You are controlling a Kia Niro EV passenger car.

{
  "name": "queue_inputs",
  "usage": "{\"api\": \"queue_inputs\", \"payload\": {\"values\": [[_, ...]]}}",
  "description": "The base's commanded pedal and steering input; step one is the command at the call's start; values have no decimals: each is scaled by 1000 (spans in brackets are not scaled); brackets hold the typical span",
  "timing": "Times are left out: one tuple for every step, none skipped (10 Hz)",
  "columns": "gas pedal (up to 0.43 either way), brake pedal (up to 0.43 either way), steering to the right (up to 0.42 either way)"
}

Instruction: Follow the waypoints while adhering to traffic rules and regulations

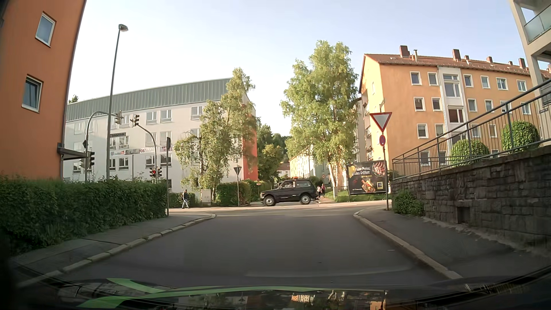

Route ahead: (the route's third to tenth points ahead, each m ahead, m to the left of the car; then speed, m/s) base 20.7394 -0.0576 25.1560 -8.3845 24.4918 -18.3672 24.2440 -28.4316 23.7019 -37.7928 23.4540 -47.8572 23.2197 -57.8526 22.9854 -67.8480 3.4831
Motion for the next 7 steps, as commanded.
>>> {"api": "queue_inputs", "payload": {"values": [[67, 0, -12], [67, 0, -12], [67, 0, -12], [59, 0, -12], [59, 0, -11], [59, 0, -8], [59, 0, -6]]}}
